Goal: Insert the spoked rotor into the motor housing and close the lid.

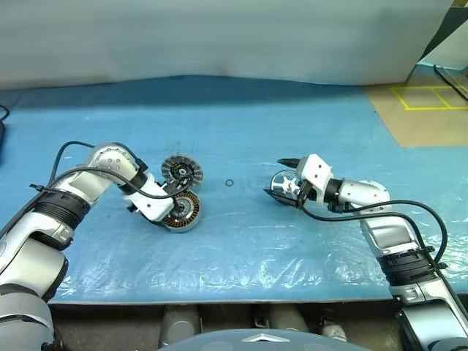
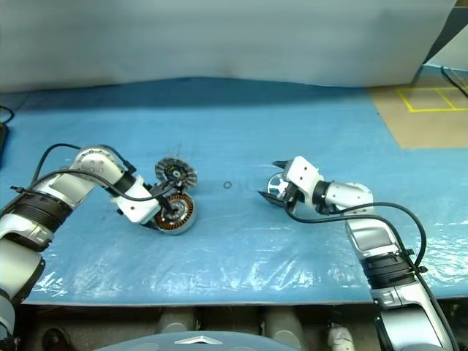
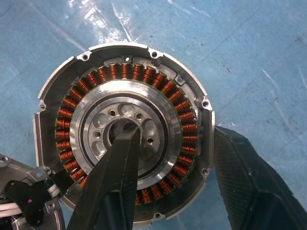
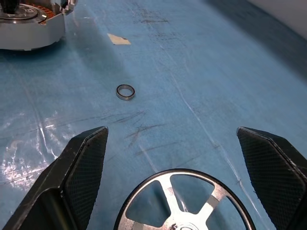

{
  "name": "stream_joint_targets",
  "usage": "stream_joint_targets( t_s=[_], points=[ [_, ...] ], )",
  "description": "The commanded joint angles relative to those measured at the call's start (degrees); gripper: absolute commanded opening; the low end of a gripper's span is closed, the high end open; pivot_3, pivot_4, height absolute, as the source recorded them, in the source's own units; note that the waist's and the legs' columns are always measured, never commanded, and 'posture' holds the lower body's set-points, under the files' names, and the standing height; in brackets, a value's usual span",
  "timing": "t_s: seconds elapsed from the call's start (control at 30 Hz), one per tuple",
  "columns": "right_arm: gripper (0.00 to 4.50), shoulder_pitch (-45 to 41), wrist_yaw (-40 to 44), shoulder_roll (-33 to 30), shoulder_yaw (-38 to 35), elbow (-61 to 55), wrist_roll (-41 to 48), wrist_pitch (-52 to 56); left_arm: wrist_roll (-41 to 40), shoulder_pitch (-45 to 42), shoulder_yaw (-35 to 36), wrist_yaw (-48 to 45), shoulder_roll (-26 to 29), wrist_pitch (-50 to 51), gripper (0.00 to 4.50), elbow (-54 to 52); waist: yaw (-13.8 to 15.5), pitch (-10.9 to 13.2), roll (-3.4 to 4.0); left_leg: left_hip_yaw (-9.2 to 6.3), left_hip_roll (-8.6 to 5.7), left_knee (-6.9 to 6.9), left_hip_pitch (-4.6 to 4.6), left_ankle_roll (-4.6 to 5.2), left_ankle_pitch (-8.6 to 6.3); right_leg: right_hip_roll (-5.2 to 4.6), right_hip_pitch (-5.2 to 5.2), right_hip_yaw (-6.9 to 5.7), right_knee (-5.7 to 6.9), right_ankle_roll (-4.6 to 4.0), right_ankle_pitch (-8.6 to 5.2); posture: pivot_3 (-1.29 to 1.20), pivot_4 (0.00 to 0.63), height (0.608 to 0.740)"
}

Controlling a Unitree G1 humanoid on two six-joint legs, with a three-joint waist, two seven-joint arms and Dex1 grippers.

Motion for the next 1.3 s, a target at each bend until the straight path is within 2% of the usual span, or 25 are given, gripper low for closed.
stream_joint_targets(
  t_s=[0.03, 0.23, 0.6, 0.77, 1.07, 1.13, 1.27, 1.3],
  points=[
    [4.50, 0.47, 0.12, -1.07, -2.24, -2.85, 1.28, 0.32, -0.85, -0.88, 0.39, -0.23, -0.95, 1.47, 1.90, -3.21, 0.18, 0.00, 0.00, 0.00, 0.00, 0.00, -0.02, 0.00, 0.00, 0.00, 0.00, 0.00, -0.02, 0.00, 0.00, 0.00, 0.150, 0.740],
    [4.50, 2.15, 0.04, -2.07, -2.94, -4.67, 1.92, 1.49, -0.29, -2.52, 0.45, -0.23, -4.14, 2.19, 1.90, -3.65, 0.84, 0.00, -0.01, 0.00, 0.02, -0.01, -0.08, 0.05, 0.03, 0.02, -0.02, -0.03, -0.06, 0.00, 0.00, 0.00, 0.150, 0.740],
    [4.50, 5.06, -0.78, -2.68, -3.90, -8.11, 2.31, 3.61, 4.67, -7.86, -1.00, -0.17, -13.06, 0.74, 1.90, 2.62, 1.01, 0.03, -0.04, -0.02, 0.00, -0.01, -0.11, 0.05, 0.03, 0.03, -0.02, -0.03, -0.08, 0.01, 0.01, 0.00, 0.150, 0.740],
    [4.50, 5.90, -1.48, -2.52, -3.96, -9.07, 2.24, 4.05, 5.05, -7.58, -1.38, -0.22, -14.01, 0.38, 1.90, 2.75, 0.93, 0.03, -0.05, -0.04, 0.00, -0.03, -0.07, 0.04, 0.02, 0.07, -0.02, -0.03, -0.09, 0.02, 0.01, 0.00, 0.150, 0.740],
    [4.50, 5.03, -2.15, -2.05, -3.38, -10.34, 2.35, 5.65, 0.85, -7.19, -5.07, -0.23, -11.38, 4.16, 1.90, -0.10, 0.93, 0.03, -0.05, -0.06, 0.00, -0.05, -0.07, 0.00, 0.00, 0.07, -0.02, -0.03, -0.11, 0.03, 0.02, 0.00, 0.150, 0.740],
    [4.50, 4.72, -2.10, -1.89, -3.23, -10.38, 2.41, 5.82, -0.77, -7.34, -5.41, -0.23, -11.13, 5.05, 2.51, -0.78, 0.94, 0.03, -0.05, -0.05, 0.00, -0.05, -0.07, 0.00, 0.00, 0.07, -0.02, -0.03, -0.11, 0.03, 0.02, 0.00, 0.150, 0.740],
    [4.50, 4.11, -1.93, -1.44, -2.86, -9.87, 2.29, 5.66, -0.71, -6.64, -1.69, -0.01, -12.49, 4.42, 3.69, -0.71, 0.96, 0.03, -0.05, -0.06, -0.01, -0.04, -0.09, 0.00, 0.00, 0.07, -0.02, -0.03, -0.12, 0.03, 0.02, 0.00, 0.150, 0.740],
    [4.50, 3.91, -1.85, -1.30, -2.77, -9.61, 2.27, 5.52, -1.32, -6.50, -1.34, -0.09, -12.30, 4.85, 3.69, -1.20, 0.96, 0.03, -0.05, -0.06, -0.01, -0.04, -0.09, 0.00, 0.00, 0.07, -0.01, -0.03, -0.12, 0.03, 0.02, 0.00, 0.150, 0.740]
  ],
)
